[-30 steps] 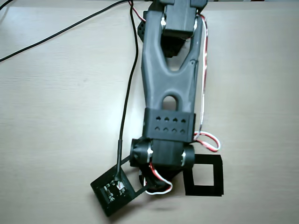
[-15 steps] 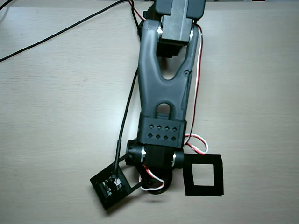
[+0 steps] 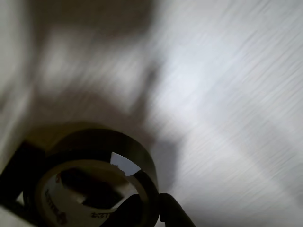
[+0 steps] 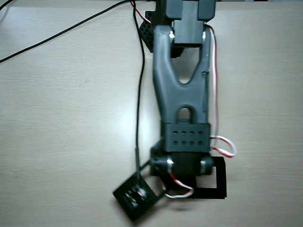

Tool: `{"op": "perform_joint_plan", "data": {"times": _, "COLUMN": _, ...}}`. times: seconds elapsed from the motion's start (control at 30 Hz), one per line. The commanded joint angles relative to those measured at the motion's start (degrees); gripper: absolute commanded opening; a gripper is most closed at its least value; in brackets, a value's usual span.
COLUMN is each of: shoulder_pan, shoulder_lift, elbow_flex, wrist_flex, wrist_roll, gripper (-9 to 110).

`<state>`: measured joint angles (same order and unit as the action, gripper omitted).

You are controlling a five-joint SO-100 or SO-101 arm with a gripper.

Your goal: Grasp a tape and put it in the target area.

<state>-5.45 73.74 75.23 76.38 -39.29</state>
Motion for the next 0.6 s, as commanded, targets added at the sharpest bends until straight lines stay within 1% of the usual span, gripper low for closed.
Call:
{"op": "perform_joint_plan", "data": {"times": 0.0, "shoulder_pan": -2.3, "shoulder_lift": 0.9, "elbow_flex": -5.3, "wrist_flex": 2.1, "wrist_roll": 0.4, "gripper": 0}}
{"op": "perform_joint_plan", "data": {"times": 0.2, "shoulder_pan": -6.3, "shoulder_lift": -1.0, "elbow_flex": -10.6, "wrist_flex": 6.2, "wrist_roll": 0.8, "gripper": 0}}
{"op": "perform_joint_plan", "data": {"times": 0.57, "shoulder_pan": -11.3, "shoulder_lift": -11.3, "elbow_flex": -24.0, "wrist_flex": 11.5, "wrist_roll": 2.5, "gripper": 0}}
